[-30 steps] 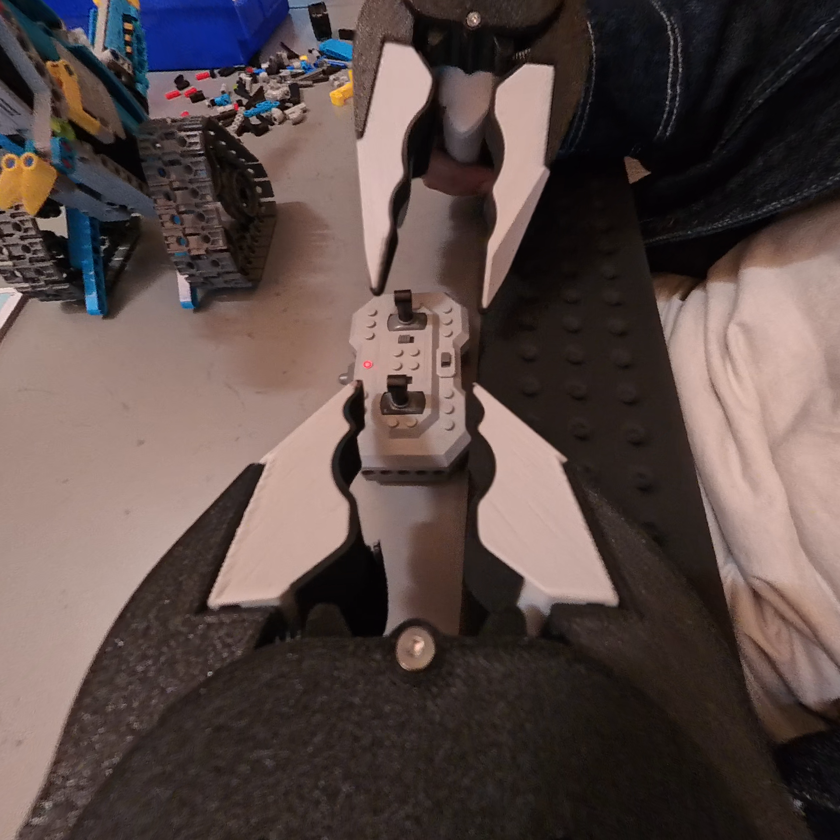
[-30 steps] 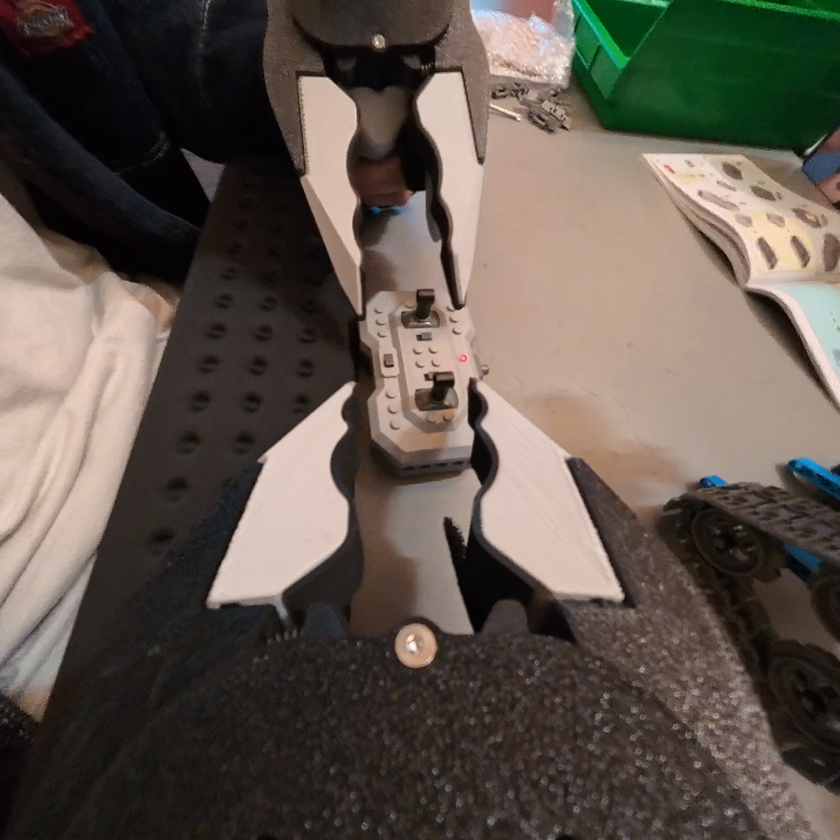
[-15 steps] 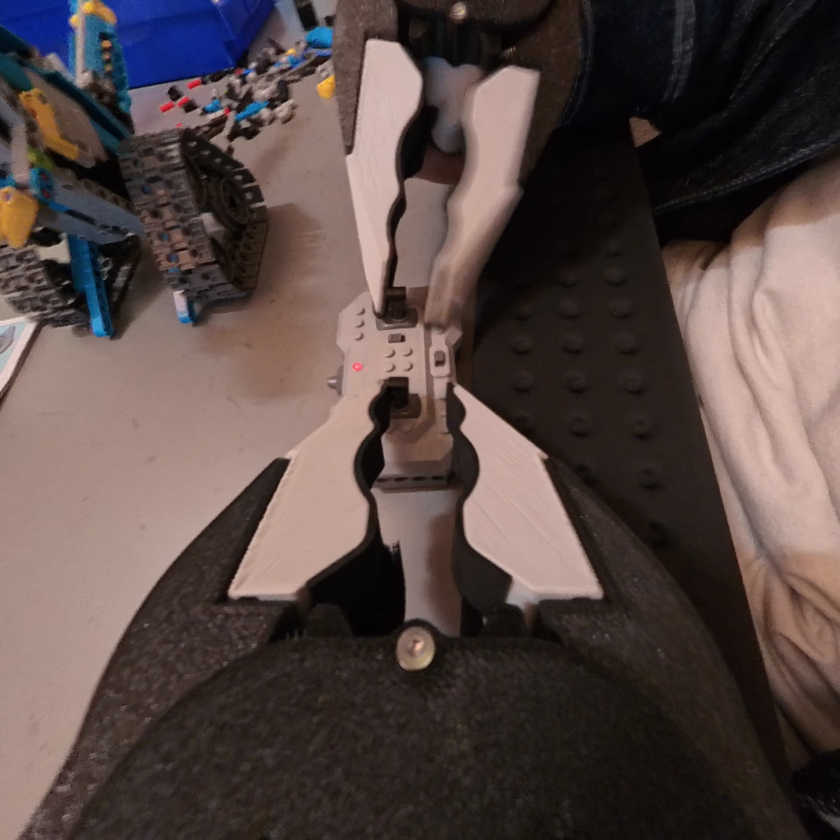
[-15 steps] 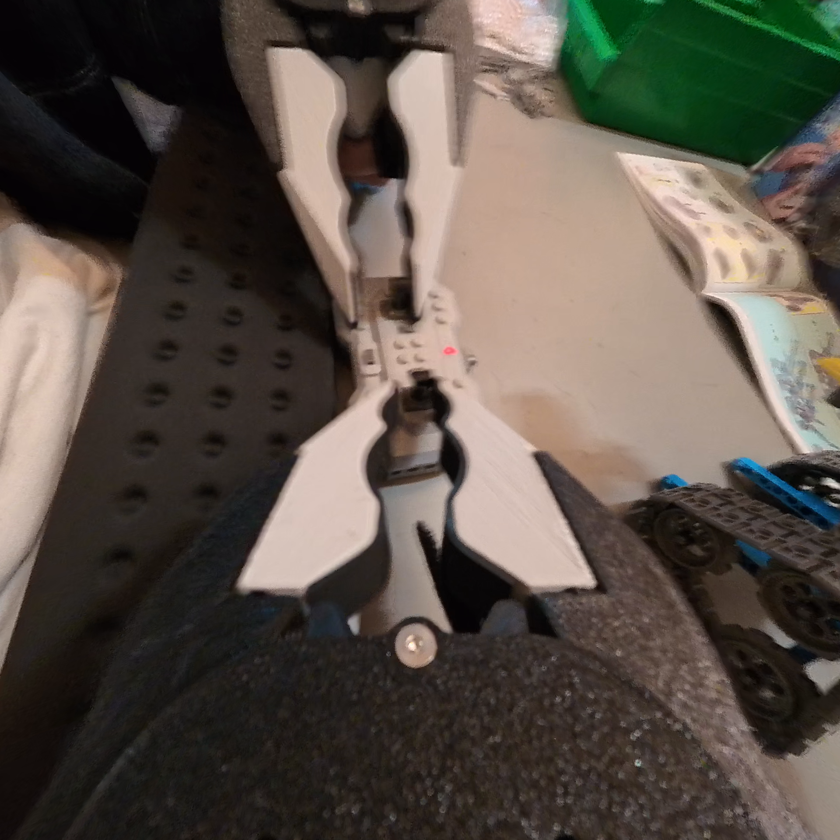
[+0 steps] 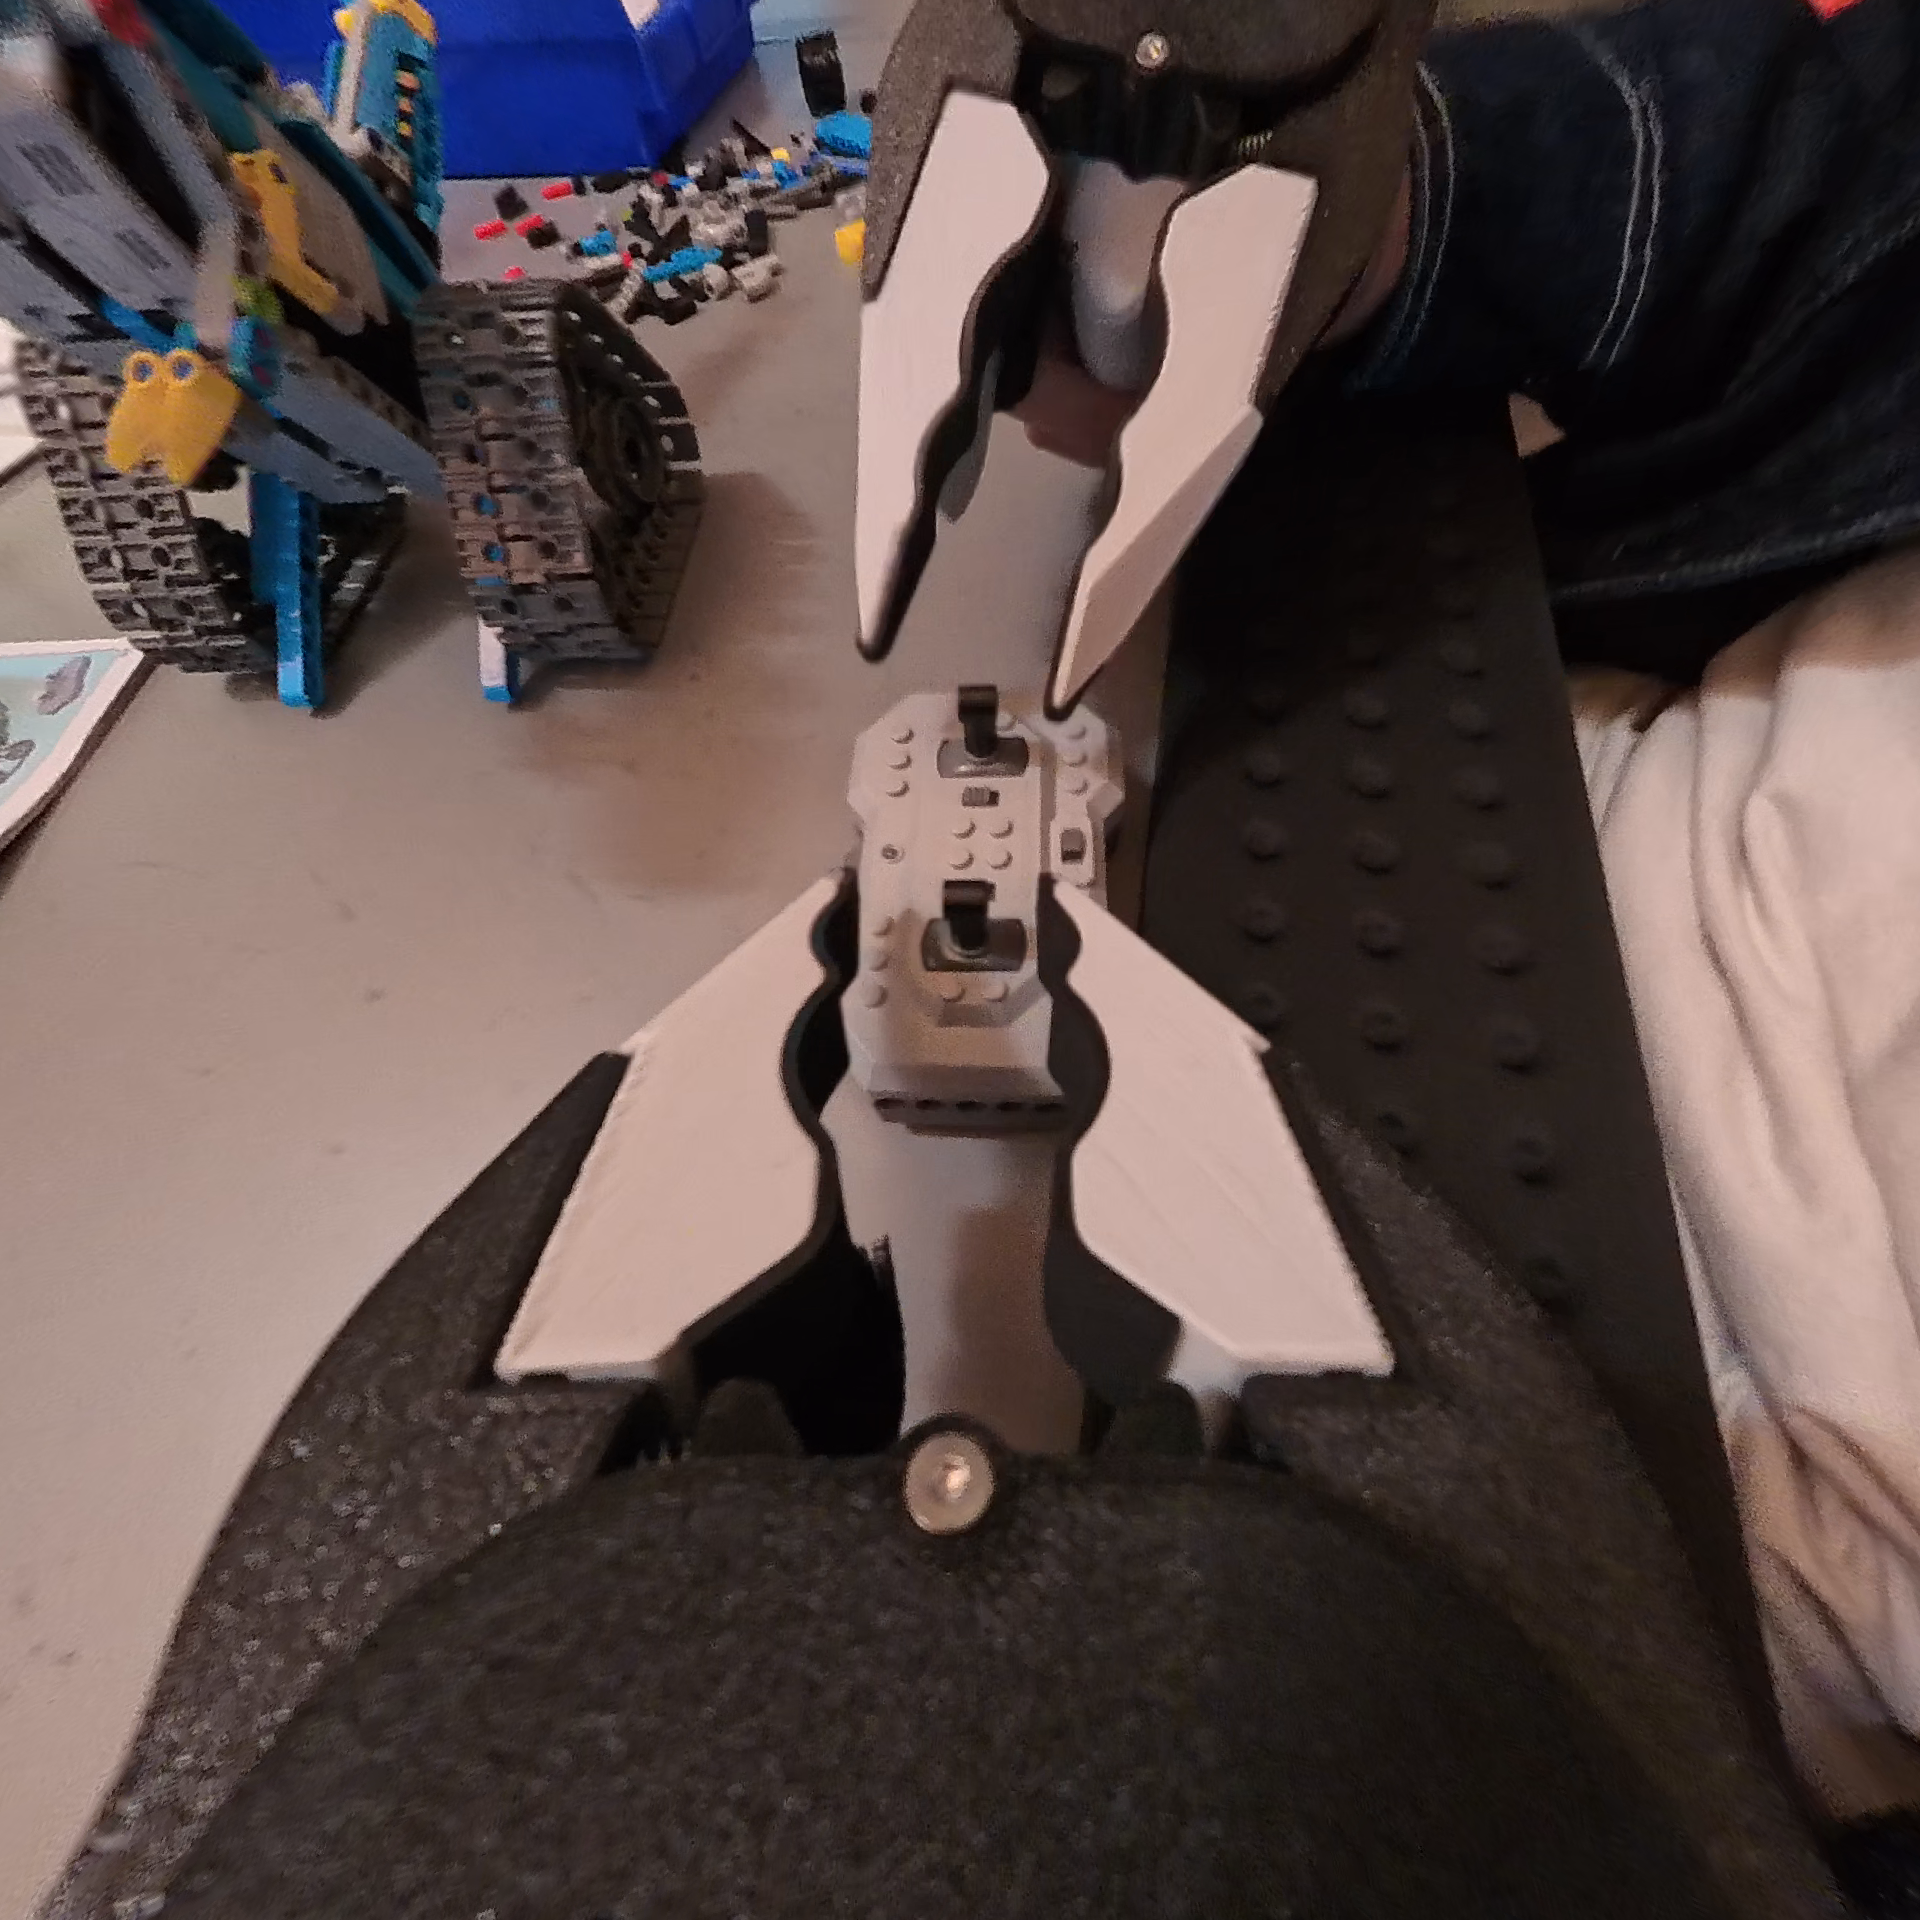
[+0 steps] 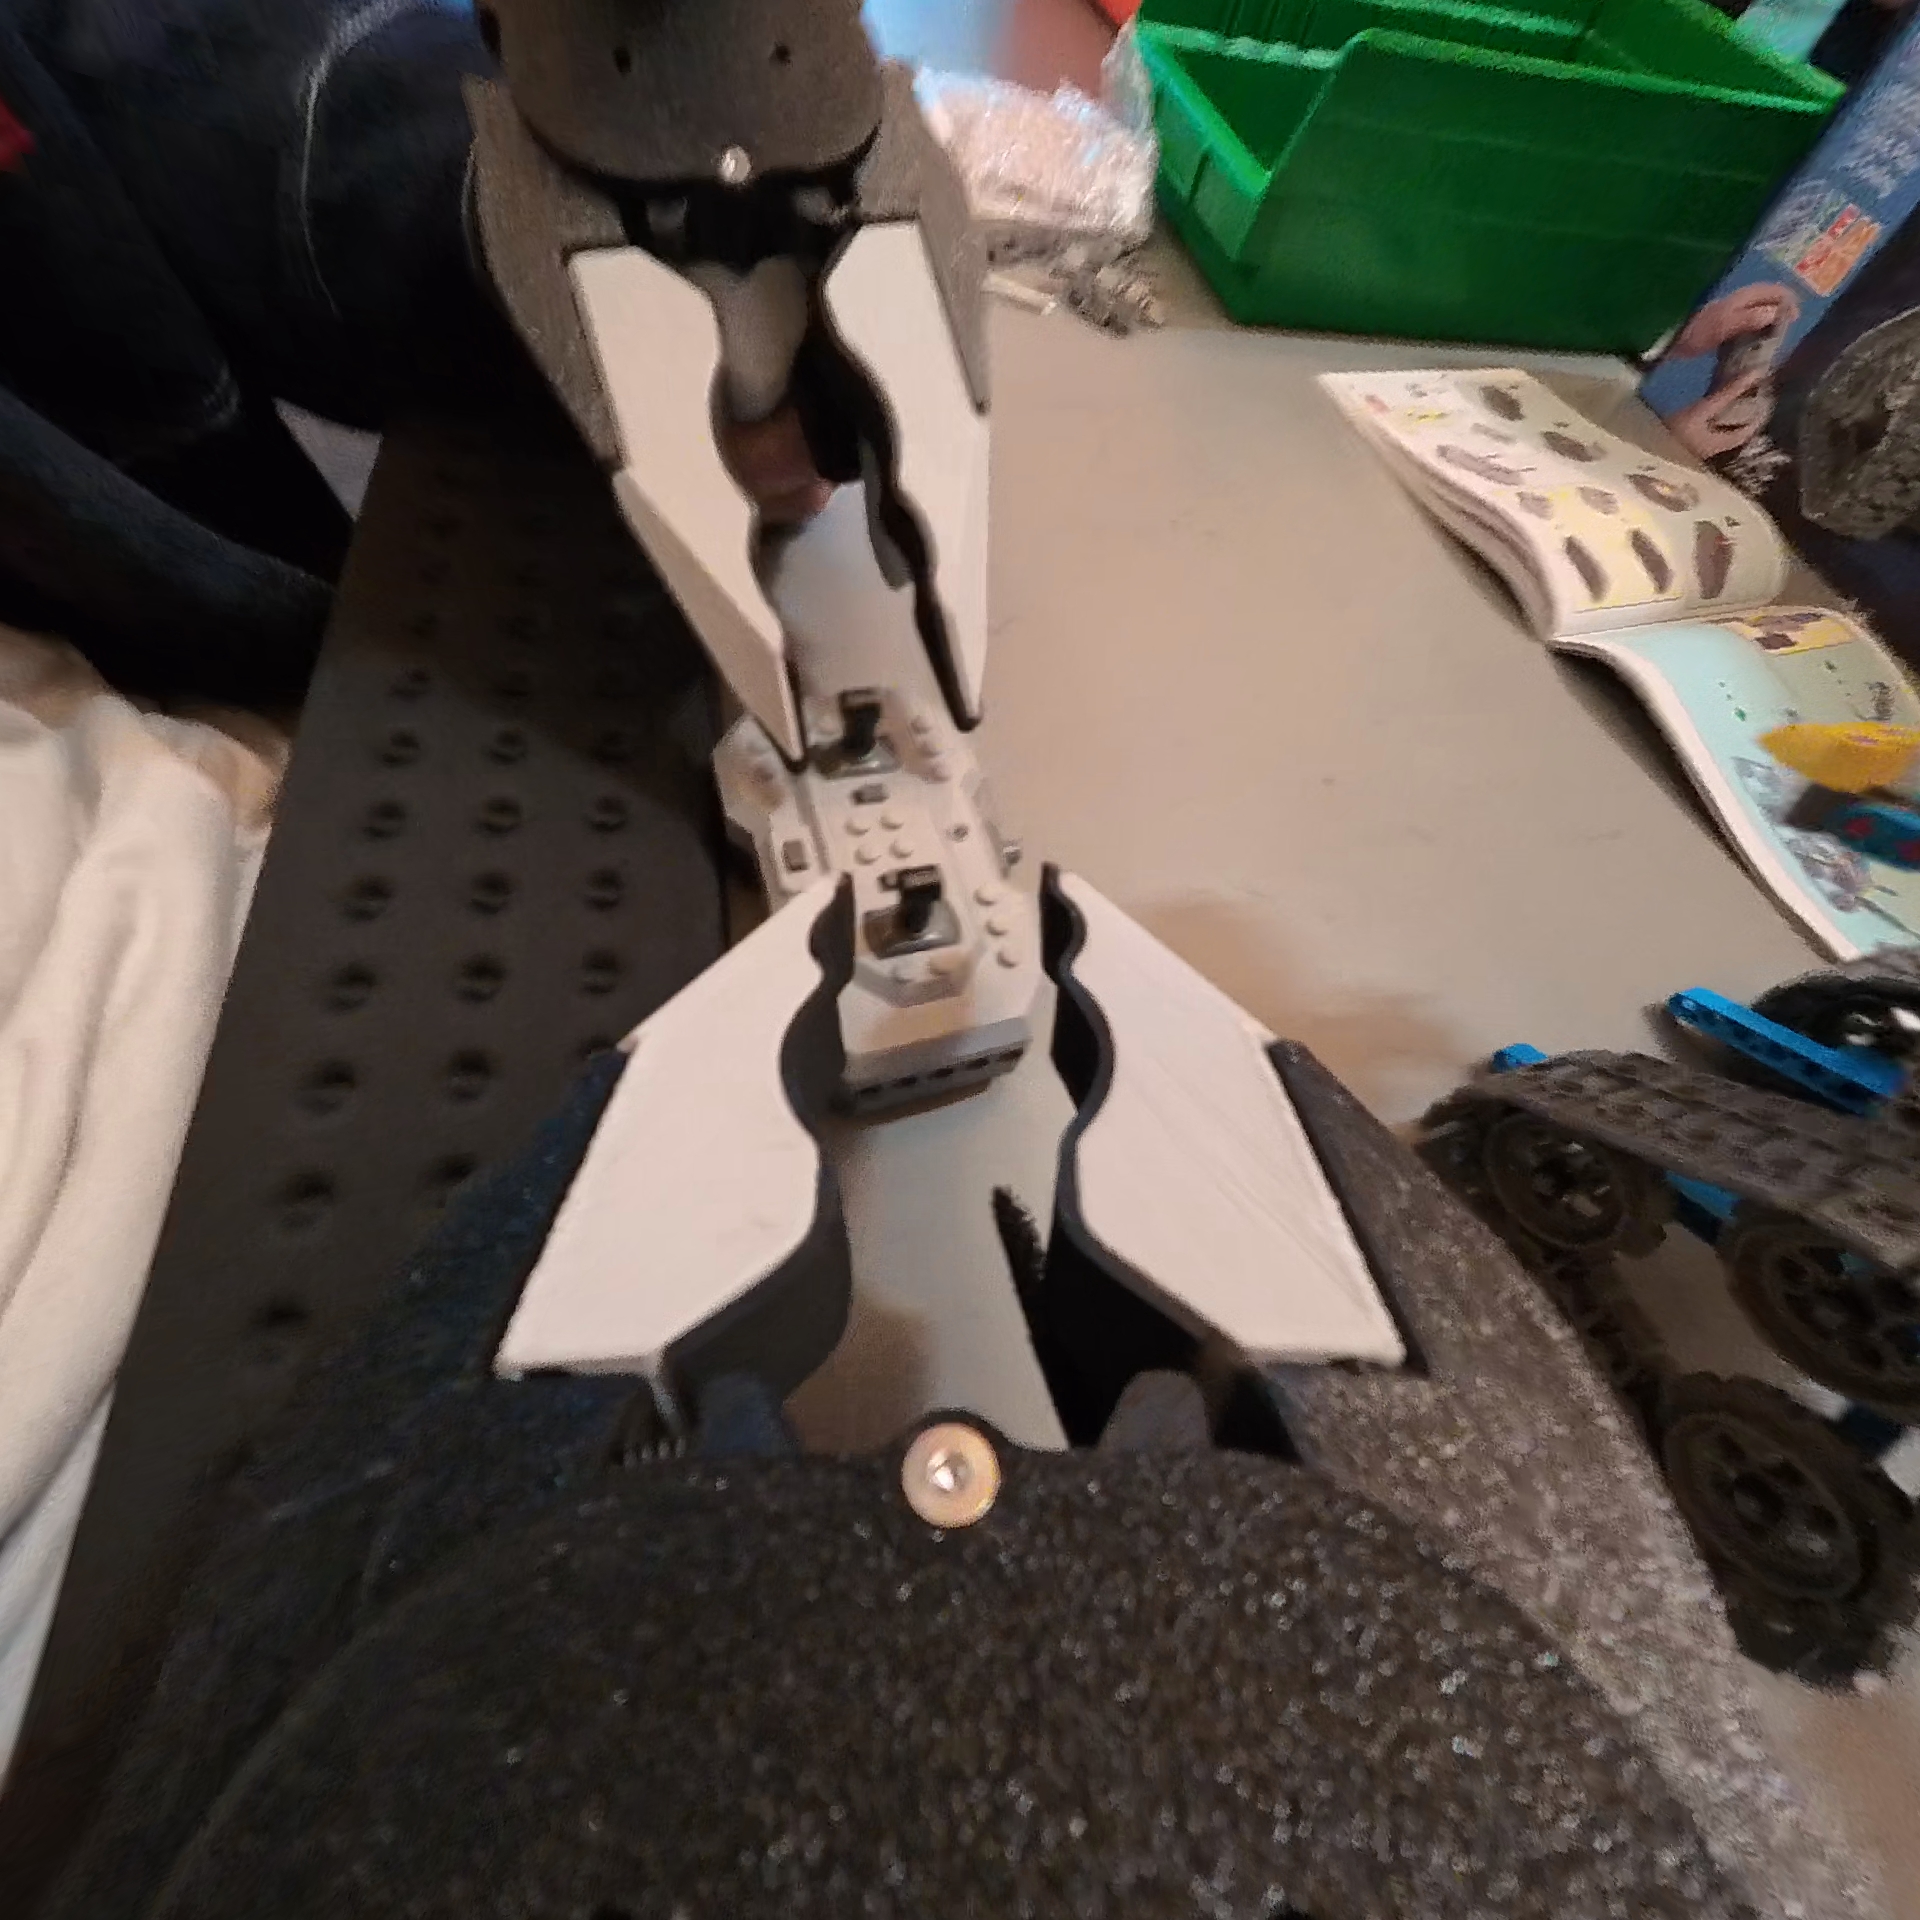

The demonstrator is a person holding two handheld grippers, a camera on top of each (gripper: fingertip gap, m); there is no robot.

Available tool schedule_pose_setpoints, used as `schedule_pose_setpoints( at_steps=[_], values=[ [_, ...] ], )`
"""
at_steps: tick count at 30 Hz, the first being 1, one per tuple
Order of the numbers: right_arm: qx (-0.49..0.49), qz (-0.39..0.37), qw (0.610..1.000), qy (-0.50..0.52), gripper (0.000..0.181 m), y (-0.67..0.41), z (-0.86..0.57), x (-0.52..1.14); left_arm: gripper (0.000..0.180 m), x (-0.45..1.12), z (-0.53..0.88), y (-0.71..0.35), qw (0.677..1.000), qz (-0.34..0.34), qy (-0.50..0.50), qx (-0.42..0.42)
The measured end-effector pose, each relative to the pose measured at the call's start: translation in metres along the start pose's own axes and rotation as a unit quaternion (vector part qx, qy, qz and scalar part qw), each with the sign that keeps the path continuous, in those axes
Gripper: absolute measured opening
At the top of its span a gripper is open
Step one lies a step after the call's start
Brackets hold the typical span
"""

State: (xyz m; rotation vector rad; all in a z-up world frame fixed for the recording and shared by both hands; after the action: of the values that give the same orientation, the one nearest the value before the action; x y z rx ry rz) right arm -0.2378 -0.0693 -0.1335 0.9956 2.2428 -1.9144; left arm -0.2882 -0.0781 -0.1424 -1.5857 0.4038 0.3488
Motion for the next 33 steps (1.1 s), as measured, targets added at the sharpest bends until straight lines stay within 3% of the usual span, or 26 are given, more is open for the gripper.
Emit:
schedule_pose_setpoints(
  at_steps=[3, 7, 14, 17, 25, 33],
  values=[
    [0.059, -0.012, 0.996, 0.068, 0.052, -0.011, -0.038, -0.01, 0.037, -0.014, 0.01, -0.015, 0.998, -0.059, -0.004, -0.032],
    [0.085, 0.02, 0.957, 0.275, 0.076, -0.023, -0.125, -0.027, 0.043, -0.041, 0.06, -0.026, 0.99, -0.104, -0.057, -0.081],
    [0.016, 0.122, 0.88, 0.458, 0.086, 0.002, -0.194, -0.002, 0.049, -0.064, 0.146, -0.011, 0.973, -0.148, -0.113, -0.135],
    [-0.003, 0.156, 0.862, 0.482, 0.097, 0.007, -0.203, 0.011, 0.049, -0.071, 0.146, -0.011, 0.967, -0.17, -0.127, -0.139],
    [-0.032, 0.153, 0.846, 0.51, 0.07, 0.003, -0.213, 0.002, 0.045, -0.069, 0.132, -0.011, 0.972, -0.155, -0.132, -0.118],
    [0.181, 0.1, 0.878, 0.432, 0.063, 0.002, -0.23, -0.025, 0.045, -0.062, 0.13, -0.006, 0.974, -0.146, -0.116, -0.132]
  ],
)
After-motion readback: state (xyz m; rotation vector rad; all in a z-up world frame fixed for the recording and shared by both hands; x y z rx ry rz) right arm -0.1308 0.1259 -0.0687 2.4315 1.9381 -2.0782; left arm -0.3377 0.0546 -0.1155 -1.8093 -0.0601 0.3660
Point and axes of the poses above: each gripper's, where its closed fingertips meet, x out along the fingers, y out of its underside, z = x × y across the jaws, the point moved 1 cm from there along -x, back along the fingers, and after that the axes turned 14 degrees about y, right-handed, at the moved point
